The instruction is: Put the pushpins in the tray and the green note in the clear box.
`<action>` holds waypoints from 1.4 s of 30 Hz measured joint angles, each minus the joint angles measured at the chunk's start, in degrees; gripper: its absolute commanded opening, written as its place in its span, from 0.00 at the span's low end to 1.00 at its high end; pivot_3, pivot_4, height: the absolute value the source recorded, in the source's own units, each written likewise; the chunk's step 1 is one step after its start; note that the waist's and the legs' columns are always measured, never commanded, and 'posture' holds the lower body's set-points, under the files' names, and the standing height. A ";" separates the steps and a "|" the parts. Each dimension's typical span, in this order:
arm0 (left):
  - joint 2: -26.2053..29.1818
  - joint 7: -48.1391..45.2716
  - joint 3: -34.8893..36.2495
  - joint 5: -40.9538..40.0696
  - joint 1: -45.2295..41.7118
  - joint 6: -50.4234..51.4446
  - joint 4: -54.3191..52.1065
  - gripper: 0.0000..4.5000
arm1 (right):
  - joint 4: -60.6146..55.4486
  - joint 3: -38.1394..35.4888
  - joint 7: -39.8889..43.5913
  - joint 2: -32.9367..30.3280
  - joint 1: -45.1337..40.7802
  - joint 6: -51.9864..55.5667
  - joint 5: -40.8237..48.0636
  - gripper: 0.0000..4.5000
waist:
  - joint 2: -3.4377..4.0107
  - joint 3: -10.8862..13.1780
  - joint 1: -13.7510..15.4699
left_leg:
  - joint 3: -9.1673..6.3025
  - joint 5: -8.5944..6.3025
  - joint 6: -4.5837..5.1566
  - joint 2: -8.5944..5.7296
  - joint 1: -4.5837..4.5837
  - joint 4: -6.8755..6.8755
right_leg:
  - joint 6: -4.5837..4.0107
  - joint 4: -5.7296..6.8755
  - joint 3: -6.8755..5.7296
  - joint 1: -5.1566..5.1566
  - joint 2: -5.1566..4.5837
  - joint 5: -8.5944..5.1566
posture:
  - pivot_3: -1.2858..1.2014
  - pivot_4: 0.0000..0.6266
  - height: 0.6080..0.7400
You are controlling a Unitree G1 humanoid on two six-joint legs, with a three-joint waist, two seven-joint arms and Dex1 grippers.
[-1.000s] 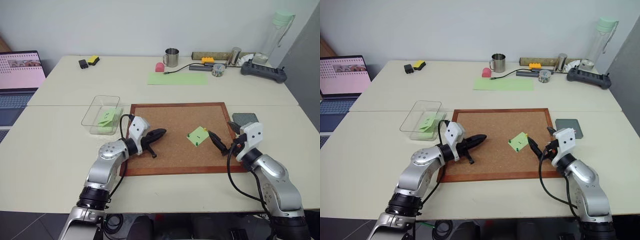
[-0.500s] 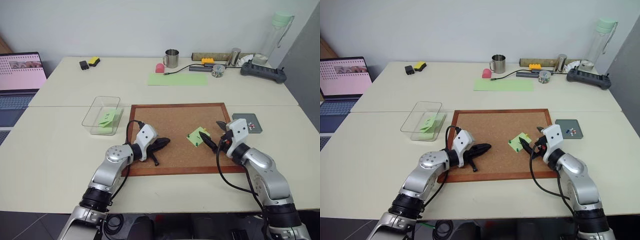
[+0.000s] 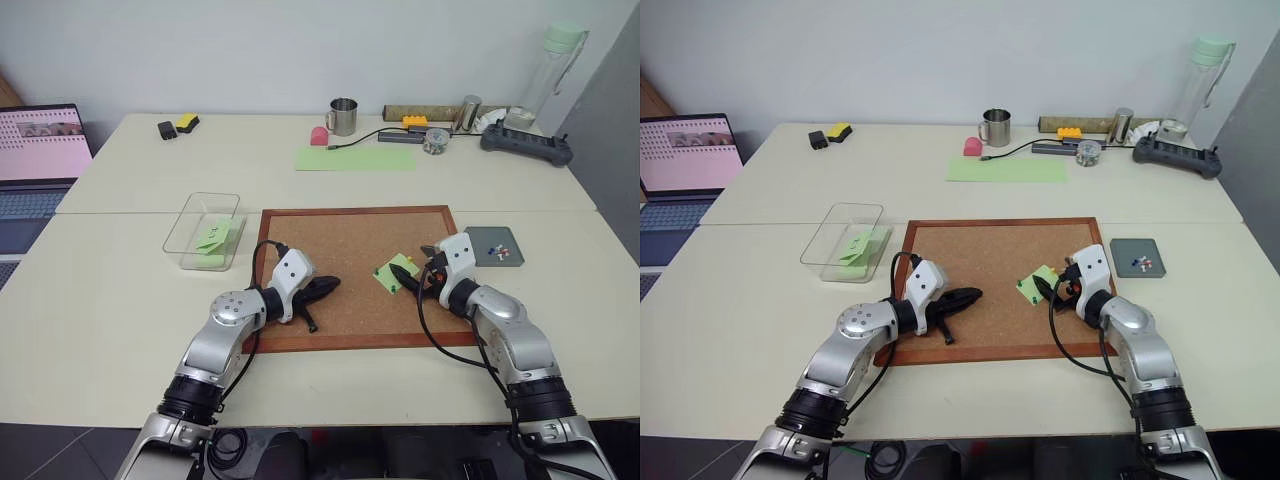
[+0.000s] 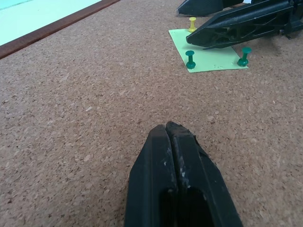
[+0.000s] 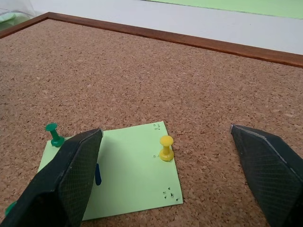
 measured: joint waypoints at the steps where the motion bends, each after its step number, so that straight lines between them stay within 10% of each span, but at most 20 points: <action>1: 0.00 0.01 0.01 0.00 0.03 0.04 -0.05 0.00 | 0.00 0.00 0.01 0.01 -0.01 0.00 0.00 1.00 | 0.00 0.00 0.00 | 0.00 0.00 0.00 0.00 0.00 0.00 | 0.00 0.00 0.00 0.00 0.00 0.00 | 0.52 0.24 1.00; 25: 0.10 0.14 -0.01 0.01 0.13 1.48 -1.08 0.00 | 1.51 -0.03 -0.07 1.05 -1.48 -0.44 -0.44 1.00 | 0.00 0.00 0.01 | 0.00 0.00 0.00 0.00 -0.01 0.00 | 0.00 0.00 0.00 0.00 0.00 0.00 | 0.52 0.24 1.00; 42: 0.18 0.23 0.00 0.03 0.10 1.41 -1.10 0.00 | 1.51 -0.06 -0.03 1.05 -1.48 -0.44 -0.43 0.22 | 0.00 0.00 0.01 | 0.00 0.00 0.00 0.00 -0.01 0.00 | 0.00 0.00 0.00 0.00 0.00 0.00 | 0.52 0.24 1.00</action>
